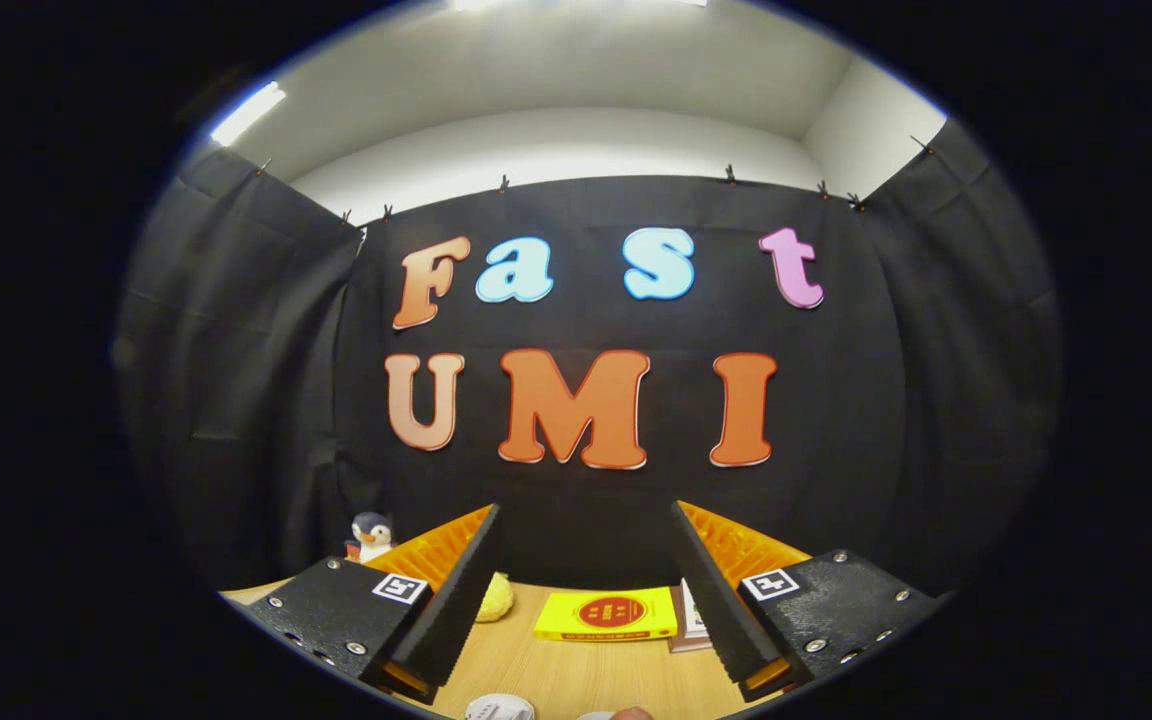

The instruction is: Open the storage box then place both shoes into the box .Put the left shoe in first, then the right shoe, with the right side of both shoes facing outward in a uniform manner.

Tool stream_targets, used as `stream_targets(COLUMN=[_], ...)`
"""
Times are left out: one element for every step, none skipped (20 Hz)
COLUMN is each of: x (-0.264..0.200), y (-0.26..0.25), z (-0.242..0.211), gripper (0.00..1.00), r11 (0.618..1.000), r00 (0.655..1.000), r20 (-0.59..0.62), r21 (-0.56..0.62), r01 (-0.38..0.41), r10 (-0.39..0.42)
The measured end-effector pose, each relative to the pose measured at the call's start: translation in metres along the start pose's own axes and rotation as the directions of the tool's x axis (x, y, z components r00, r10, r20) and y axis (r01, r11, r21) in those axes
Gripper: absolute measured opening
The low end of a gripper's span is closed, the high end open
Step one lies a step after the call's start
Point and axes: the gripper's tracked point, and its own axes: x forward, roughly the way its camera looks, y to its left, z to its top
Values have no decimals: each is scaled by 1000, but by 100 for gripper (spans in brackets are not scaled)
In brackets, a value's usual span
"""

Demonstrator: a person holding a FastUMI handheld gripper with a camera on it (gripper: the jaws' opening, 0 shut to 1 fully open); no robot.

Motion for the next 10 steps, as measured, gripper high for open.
stream_targets(x=[-2, -3, -5, -6, -7, -7, -9, -11, -15, -16], y=[10, 20, 32, 43, 58, 71, 85, 98, 108, 119], z=[-11, -21, -33, -44, -57, -69, -81, -94, -108, -120], gripper=[98, 98, 98, 98, 98, 98, 99, 98, 98, 98], r11=[1000, 998, 995, 989, 981, 971, 960, 948, 938, 925], r00=[999, 996, 990, 981, 967, 950, 930, 906, 880, 852], r20=[-35, -69, -105, -141, -184, -222, -262, -301, -342, -379], r21=[8, 26, 52, 83, 118, 146, 174, 201, 230, 263], r01=[-28, -59, -90, -121, -155, -188, -219, -245, -261, -276], r10=[28, 60, 95, 132, 175, 218, 259, 298, 329, 362])
